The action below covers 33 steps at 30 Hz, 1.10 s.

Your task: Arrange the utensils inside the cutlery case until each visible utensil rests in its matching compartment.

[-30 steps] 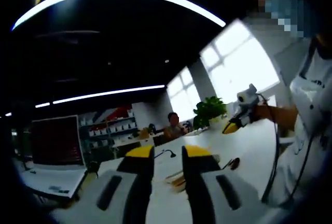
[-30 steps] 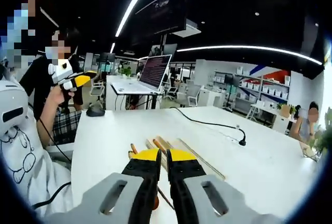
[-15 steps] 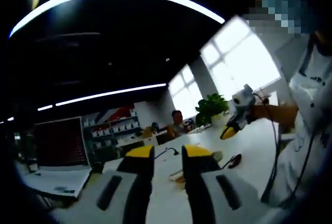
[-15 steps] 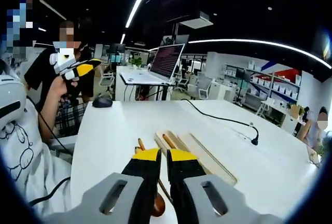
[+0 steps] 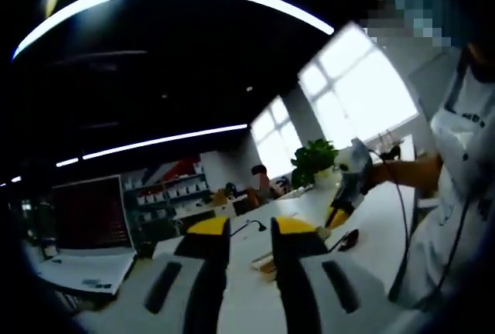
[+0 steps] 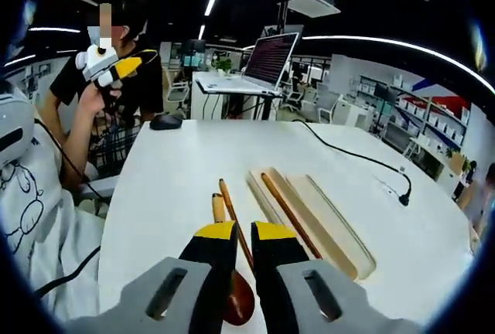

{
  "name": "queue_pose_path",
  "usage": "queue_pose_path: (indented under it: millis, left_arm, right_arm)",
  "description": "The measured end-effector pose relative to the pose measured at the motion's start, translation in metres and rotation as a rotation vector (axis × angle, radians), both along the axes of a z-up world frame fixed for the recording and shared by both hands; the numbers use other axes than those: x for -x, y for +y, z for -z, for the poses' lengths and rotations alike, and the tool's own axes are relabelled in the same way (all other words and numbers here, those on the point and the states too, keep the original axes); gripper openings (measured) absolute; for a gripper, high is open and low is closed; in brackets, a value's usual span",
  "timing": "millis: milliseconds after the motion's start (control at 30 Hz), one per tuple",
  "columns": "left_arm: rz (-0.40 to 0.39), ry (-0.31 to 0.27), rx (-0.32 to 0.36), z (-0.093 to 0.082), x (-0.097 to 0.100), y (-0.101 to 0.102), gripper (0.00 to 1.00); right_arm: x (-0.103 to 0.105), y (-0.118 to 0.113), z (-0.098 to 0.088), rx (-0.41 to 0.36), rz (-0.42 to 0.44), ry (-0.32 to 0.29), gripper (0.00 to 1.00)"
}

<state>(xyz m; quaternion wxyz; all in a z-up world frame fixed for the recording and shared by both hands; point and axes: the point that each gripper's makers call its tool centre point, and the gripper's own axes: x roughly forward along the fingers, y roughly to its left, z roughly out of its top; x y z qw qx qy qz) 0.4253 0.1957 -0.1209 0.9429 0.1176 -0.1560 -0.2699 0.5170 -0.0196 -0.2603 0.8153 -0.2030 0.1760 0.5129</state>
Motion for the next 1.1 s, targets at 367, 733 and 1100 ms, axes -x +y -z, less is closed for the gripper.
queue_pose_path:
  millis: [367,733,1100]
  left_arm:
    - [0.004,-0.002,-0.001,-0.001,0.002,0.003,0.22]
    - [0.002,-0.008,0.002,-0.002,0.003,0.004,0.22]
    - [0.003,-0.005,0.002,-0.001,0.002,0.004,0.22]
  right_arm:
    - [-0.005,0.008,0.029,0.116,-0.043,0.045,0.06]
    - [-0.009,0.013,0.048,0.247,-0.086,0.053,0.06]
    - [-0.012,0.013,0.059,0.31,-0.11,0.088,0.05]
